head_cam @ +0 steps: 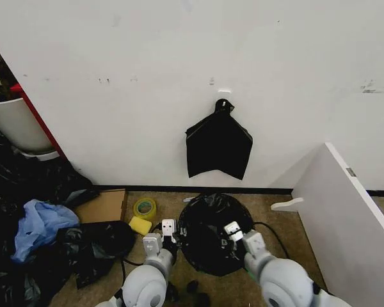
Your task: Place the garbage bag over the trash bin.
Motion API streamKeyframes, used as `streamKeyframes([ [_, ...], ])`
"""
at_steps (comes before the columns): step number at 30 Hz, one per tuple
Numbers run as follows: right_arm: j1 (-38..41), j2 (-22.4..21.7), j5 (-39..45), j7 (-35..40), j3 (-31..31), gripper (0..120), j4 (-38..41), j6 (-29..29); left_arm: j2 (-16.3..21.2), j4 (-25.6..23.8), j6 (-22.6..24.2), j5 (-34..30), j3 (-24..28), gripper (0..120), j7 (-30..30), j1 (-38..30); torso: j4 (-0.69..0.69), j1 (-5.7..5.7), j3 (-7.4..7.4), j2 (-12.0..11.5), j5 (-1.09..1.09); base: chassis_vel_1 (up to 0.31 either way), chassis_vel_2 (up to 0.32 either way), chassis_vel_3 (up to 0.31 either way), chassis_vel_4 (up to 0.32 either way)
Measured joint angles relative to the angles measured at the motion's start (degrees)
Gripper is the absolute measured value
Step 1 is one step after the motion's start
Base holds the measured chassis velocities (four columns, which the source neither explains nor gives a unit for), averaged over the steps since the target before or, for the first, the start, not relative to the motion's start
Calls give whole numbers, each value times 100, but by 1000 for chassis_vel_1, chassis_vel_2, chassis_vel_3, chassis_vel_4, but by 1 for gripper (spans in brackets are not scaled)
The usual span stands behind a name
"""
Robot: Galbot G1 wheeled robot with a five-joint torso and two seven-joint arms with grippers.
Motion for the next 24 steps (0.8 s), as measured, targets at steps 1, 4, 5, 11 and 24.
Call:
streamKeyframes([
  [1,145,78,8,97,-150,0,-159,0,10,-19,-2,27,-35,1,19,24,0,0,0,0,1,0,0,0,0],
  [4,439,214,115,273,-440,0,-516,1,5,-88,-3,42,-80,1,29,79,0,0,0,0,0,0,0,0,0],
  [5,511,243,168,335,-516,0,-608,2,6,-104,-3,54,-80,1,29,95,0,0,0,0,0,0,0,0,0],
  [11,880,564,327,706,-893,0,-1169,6,4,-169,-2,149,-80,1,36,138,0,-1,0,0,-1,0,0,0,0],
  [24,1135,792,60,875,-1037,0,-1953,17,7,-209,-24,638,2,1,198,278,0,-1,0,1,0,0,0,0,0],
])
